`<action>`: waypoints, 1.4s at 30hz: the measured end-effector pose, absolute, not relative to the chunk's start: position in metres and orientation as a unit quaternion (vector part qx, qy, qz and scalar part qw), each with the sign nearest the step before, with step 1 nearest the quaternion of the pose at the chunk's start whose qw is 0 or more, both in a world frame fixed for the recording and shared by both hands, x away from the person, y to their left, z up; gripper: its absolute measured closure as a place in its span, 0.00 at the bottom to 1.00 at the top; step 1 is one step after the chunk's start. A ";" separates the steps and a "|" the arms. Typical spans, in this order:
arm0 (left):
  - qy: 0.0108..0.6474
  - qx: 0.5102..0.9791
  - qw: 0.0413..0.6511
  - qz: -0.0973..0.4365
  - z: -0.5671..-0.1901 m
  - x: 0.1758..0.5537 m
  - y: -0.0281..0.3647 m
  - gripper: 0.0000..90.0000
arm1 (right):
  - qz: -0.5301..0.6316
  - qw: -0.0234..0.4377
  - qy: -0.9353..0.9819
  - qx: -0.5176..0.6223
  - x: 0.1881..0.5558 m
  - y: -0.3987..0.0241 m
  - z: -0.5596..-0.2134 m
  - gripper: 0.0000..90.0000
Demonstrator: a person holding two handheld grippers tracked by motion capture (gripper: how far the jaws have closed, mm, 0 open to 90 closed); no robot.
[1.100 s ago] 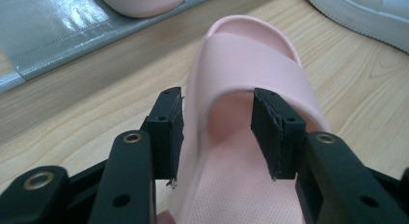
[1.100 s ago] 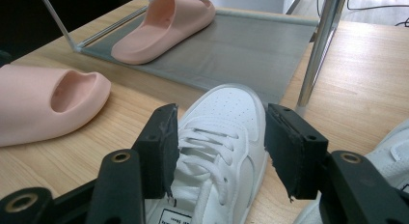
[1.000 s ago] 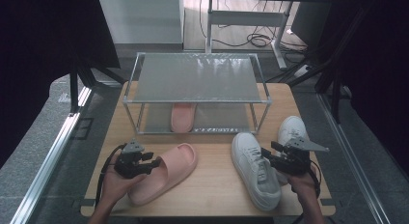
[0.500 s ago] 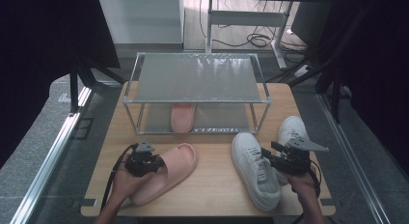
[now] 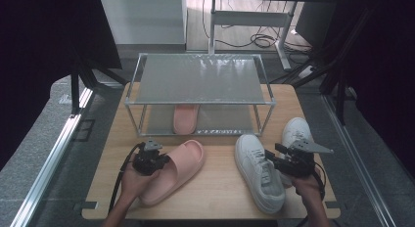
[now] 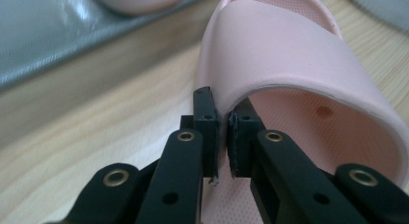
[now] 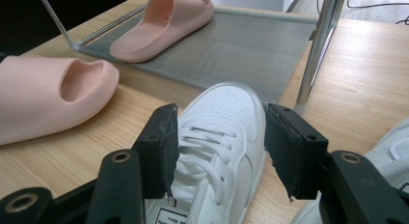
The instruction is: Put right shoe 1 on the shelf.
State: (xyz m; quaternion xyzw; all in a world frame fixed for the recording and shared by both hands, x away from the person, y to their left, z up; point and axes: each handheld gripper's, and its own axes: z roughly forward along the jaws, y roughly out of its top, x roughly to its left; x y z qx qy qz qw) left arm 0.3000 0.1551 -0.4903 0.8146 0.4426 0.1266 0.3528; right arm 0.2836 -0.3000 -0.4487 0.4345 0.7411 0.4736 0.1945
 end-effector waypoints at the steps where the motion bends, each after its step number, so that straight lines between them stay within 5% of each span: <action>1: 0.442 0.813 0.357 0.128 -0.488 0.302 0.152 0.94 | 0.474 0.195 0.741 0.434 0.284 -0.300 -0.449 0.52; 13: 0.447 0.797 0.383 0.134 -0.464 0.333 0.103 0.94 | 0.479 0.193 0.739 0.432 0.282 -0.300 -0.447 0.52; 42: 0.531 0.725 0.408 0.160 -0.492 0.384 0.051 0.93 | 0.481 0.188 0.739 0.433 0.283 -0.300 -0.449 0.52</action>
